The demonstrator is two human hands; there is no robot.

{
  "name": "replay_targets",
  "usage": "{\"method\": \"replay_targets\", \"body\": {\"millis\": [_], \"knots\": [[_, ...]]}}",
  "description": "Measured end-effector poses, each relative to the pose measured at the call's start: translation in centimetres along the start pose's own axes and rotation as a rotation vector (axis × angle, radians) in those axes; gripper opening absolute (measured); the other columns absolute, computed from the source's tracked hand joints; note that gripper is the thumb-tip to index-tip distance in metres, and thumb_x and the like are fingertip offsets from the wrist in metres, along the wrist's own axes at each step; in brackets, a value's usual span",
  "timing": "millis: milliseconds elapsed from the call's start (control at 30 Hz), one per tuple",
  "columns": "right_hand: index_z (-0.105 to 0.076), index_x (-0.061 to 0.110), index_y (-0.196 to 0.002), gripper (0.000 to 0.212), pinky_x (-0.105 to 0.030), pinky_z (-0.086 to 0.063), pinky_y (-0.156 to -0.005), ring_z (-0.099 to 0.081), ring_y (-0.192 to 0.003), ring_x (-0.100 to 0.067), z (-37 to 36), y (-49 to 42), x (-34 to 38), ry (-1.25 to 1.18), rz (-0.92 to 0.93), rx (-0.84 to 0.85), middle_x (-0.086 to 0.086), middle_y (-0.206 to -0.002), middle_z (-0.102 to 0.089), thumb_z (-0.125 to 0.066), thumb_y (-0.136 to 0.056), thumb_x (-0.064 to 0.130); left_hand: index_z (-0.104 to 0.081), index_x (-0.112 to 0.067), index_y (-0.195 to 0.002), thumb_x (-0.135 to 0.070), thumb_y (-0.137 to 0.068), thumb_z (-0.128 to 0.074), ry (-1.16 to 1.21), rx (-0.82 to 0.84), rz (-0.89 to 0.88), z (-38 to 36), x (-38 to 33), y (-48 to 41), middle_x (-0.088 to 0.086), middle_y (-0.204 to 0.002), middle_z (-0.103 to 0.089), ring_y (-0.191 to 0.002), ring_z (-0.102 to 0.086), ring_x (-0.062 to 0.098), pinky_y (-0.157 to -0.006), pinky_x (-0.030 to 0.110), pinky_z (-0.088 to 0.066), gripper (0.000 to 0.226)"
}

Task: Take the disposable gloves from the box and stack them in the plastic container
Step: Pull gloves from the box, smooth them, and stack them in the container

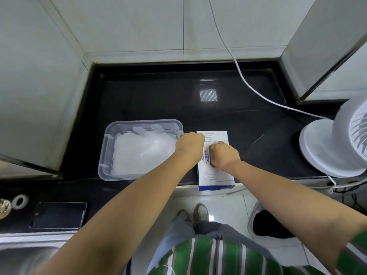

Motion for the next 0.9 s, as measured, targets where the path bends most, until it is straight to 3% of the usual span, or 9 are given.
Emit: {"method": "replay_targets", "body": {"millis": [133, 267, 433, 533, 567, 633, 733, 800, 900], "knots": [[-0.065, 0.015, -0.078, 0.011, -0.024, -0.042, -0.058, -0.057, -0.070, -0.022, 0.1, -0.1, -0.8, -0.132, -0.035, -0.033, 0.002, -0.084, -0.056, -0.064, -0.073, 0.005, -0.056, -0.007, -0.124, -0.003, -0.093, -0.054, 0.183, 0.044, -0.001, -1.2, -1.9, -0.5, 0.015, -0.120, -0.062, -0.107, -0.061, 0.031, -0.080, 0.033, -0.049, 0.031], [-0.058, 0.021, -0.061, 0.020, -0.024, -0.039, -0.053, -0.059, -0.066, -0.020, -0.5, -0.5, -1.8, -0.354, -0.033, -0.013, 0.003, -0.068, -0.060, -0.062, -0.077, 0.009, -0.034, -0.009, -0.140, -0.007, -0.090, -0.063, 0.358, 0.158, 0.075, -5.0, -2.2, -0.6, 0.016, -0.130, -0.052, -0.116, -0.055, 0.035, -0.088, 0.038, -0.049, 0.058], [-0.057, 0.013, -0.067, 0.025, -0.019, -0.047, -0.069, -0.056, -0.076, -0.017, 1.5, -0.1, -2.8, -0.829, 0.072, 0.002, -0.002, -0.079, -0.059, -0.055, -0.092, 0.010, -0.030, -0.011, -0.138, -0.008, -0.078, -0.078, 0.426, 0.148, 0.103, -6.5, -1.6, -1.0, 0.012, -0.128, -0.050, -0.112, -0.058, 0.029, -0.088, 0.034, -0.050, 0.077], [-0.057, 0.008, -0.084, 0.013, -0.041, -0.053, -0.090, -0.059, -0.087, -0.023, 3.0, -0.4, -4.2, -1.134, 0.025, -0.103, -0.013, -0.094, -0.060, -0.054, -0.095, 0.014, -0.026, -0.013, -0.142, -0.011, -0.078, -0.080, 0.443, 0.157, 0.107, -6.5, -1.7, -1.3, 0.009, -0.128, -0.051, -0.113, -0.057, 0.026, -0.088, 0.033, -0.050, 0.084], [-0.057, 0.012, -0.089, 0.007, -0.042, -0.053, -0.091, -0.060, -0.089, -0.018, 3.4, -0.5, -4.2, -1.183, 0.027, -0.093, -0.009, -0.096, -0.061, -0.057, -0.094, 0.016, -0.026, -0.013, -0.141, -0.011, -0.078, -0.080, 0.446, 0.154, 0.107, -6.6, -1.7, -1.4, 0.009, -0.128, -0.051, -0.113, -0.058, 0.026, -0.087, 0.032, -0.050, 0.084], [-0.055, 0.018, -0.106, 0.019, -0.031, -0.055, -0.081, -0.064, -0.093, -0.014, 3.5, -0.7, -4.1, -1.168, 0.032, 0.043, 0.000, -0.101, -0.063, -0.067, -0.091, 0.021, -0.026, -0.014, -0.141, -0.011, -0.077, -0.081, 0.457, 0.160, 0.104, -6.6, -1.8, -1.4, 0.008, -0.127, -0.052, -0.113, -0.058, 0.026, -0.087, 0.032, -0.050, 0.085], [-0.064, 0.009, -0.100, 0.016, -0.030, -0.059, -0.076, -0.072, -0.089, -0.022, 2.7, -0.4, -3.8, -0.936, 0.032, 0.217, -0.005, -0.096, -0.072, -0.071, -0.089, 0.017, -0.027, -0.015, -0.139, -0.011, -0.076, -0.081, 0.472, 0.161, 0.101, -6.9, -1.6, -1.5, 0.008, -0.127, -0.051, -0.113, -0.057, 0.025, -0.088, 0.031, -0.050, 0.083], [-0.067, 0.003, -0.099, 0.014, -0.037, -0.059, -0.082, -0.073, -0.091, -0.027, 2.8, -0.6, -4.0, -0.992, 0.050, 0.163, -0.013, -0.101, -0.073, -0.067, -0.091, 0.015, -0.028, -0.015, -0.138, -0.010, -0.076, -0.081, 0.495, 0.167, 0.095, -6.9, -1.6, -1.5, 0.007, -0.128, -0.050, -0.114, -0.056, 0.025, -0.089, 0.032, -0.050, 0.082], [-0.063, 0.004, -0.098, 0.011, -0.036, -0.057, -0.079, -0.071, -0.088, -0.024, 4.5, -0.9, -4.0, -1.235, 0.113, 0.012, -0.018, -0.097, -0.069, -0.064, -0.093, 0.013, -0.029, -0.015, -0.138, -0.011, -0.077, -0.080, 0.515, 0.177, 0.095, -7.1, -1.5, -1.7, 0.005, -0.128, -0.050, -0.114, -0.056, 0.025, -0.087, 0.031, -0.049, 0.080]]}}
Point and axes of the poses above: each hand's wrist, its own y-axis away from the middle knuckle, its own z-axis out of the back of the hand, x = y × z, the point moved 7 cm from there along -y, towards the middle knuckle
